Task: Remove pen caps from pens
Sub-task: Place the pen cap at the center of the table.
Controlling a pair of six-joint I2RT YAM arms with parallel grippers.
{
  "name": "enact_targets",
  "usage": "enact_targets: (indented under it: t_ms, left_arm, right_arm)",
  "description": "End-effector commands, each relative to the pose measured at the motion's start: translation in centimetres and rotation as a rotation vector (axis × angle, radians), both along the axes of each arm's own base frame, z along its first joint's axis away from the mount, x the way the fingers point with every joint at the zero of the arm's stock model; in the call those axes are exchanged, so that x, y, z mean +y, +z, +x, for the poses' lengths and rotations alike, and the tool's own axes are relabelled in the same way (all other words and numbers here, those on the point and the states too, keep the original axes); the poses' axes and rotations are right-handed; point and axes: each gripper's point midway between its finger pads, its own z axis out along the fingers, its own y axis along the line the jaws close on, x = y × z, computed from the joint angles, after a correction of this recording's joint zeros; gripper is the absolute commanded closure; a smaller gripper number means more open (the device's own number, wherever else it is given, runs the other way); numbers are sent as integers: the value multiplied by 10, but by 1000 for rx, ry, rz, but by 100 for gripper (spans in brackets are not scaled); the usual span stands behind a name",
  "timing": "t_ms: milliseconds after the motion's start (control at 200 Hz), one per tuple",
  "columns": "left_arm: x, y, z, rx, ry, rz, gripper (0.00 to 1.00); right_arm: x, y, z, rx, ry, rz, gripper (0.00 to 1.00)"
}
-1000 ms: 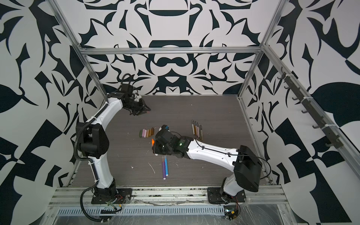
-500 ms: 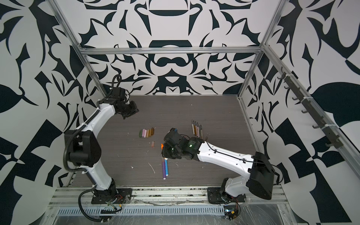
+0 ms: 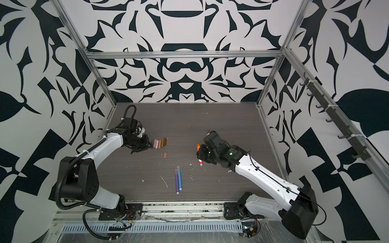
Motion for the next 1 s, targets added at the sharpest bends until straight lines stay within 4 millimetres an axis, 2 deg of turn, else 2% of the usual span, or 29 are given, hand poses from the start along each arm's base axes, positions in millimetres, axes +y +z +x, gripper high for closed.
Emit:
enact_targets:
  t_ms: [0, 185, 350, 640, 995]
  left_arm:
    - [-14, -10, -2, 5, -61, -15, 100]
    - [-33, -31, -9, 57, -111, -6, 100]
    - [-40, -51, -16, 119, -136, 7, 100]
    - [-49, -68, -22, 164, -153, 5, 100]
    - [-51, -73, -22, 172, -151, 9, 86]
  right_arm:
    - [-10, 0, -6, -4, 7, -11, 100]
    - [-12, -3, -10, 7, 1, -3, 100]
    - [-11, 1, -10, 0, 2, 8, 100]
    - [-10, 1, -11, 3, 7, 14, 100]
    - [-7, 2, -10, 7, 17, 14, 100]
